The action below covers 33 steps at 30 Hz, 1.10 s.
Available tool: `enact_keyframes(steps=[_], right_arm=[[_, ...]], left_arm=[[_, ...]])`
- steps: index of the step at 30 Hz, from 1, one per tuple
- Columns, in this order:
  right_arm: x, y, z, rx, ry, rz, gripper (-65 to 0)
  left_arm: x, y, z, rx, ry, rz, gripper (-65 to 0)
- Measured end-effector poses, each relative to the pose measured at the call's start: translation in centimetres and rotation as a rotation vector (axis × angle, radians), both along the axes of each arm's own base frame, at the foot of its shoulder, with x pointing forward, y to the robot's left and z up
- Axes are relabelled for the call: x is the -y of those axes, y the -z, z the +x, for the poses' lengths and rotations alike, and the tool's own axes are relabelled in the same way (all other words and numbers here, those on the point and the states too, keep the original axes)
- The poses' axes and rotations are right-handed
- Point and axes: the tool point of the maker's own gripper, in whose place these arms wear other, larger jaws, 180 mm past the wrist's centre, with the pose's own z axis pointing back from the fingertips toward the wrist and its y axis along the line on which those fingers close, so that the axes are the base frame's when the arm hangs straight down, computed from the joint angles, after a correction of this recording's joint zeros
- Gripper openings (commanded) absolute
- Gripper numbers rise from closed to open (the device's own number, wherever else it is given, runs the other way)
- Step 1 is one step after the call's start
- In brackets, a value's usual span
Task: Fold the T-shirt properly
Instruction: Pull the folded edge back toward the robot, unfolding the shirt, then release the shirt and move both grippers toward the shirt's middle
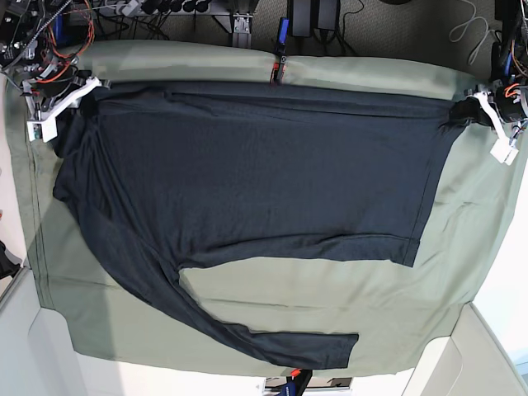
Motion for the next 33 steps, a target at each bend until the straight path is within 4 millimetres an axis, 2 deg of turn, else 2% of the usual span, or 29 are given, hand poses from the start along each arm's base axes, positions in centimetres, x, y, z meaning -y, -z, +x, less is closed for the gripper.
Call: enact_keyframes(steps=[5,8,11,13,15,17,19,21,29,31,33], right_arm=[[0.6,0.0,-1.6,-0.006,0.016,-0.010,-65.0],[0.9,0.0,-1.7,-0.007,0.022,-0.013,-65.0],[0.9,-0.1,-1.5,0.002,0.023,-0.015,-65.0],[1.8,-0.1,-1.6,-0.003,0.039,-0.053,-65.0],[2.5,-0.3,-1.5,0.006,0.052,-0.074,-64.4],[2.7,-0.3,-1.6,0.003,0.051,-0.081,-50.9],[2.7,-0.4,-1.6,0.004,0.055,-0.081,-41.2],[2.7,-0.4,-1.5,0.007,0.056,-0.080,-39.0],[1.9,-0.6,-1.4,0.015,0.058,-0.021,-39.0],[1.8,-1.5,-1.1,0.041,0.056,-0.025,-39.0],[2.2,-3.5,-0.3,0.102,0.056,-0.052,-39.0]], left_arm=[[-0.6,-0.4,-1.0,0.004,-0.040,-0.025,-65.0],[-0.5,-0.5,-0.6,0.030,-0.051,-0.033,-64.4],[-0.3,-0.5,-0.4,0.053,-0.063,-0.037,-54.2],[-0.8,-0.1,-0.5,0.047,-0.079,-0.009,-47.0],[-1.2,-0.3,-0.1,0.072,-0.093,-0.003,-42.7],[-1.4,-0.5,0.2,0.091,-0.096,0.006,-39.7],[-1.4,-0.5,0.2,0.092,-0.096,0.008,-36.8],[-1.4,-0.4,0.1,0.087,-0.093,0.013,-35.9],[-1.4,-0.6,0.4,0.094,-0.094,0.012,-35.9],[-1.5,-0.8,0.9,0.106,-0.093,0.013,-35.9],[-1.5,-1.3,1.7,0.127,-0.092,0.012,-35.9]])
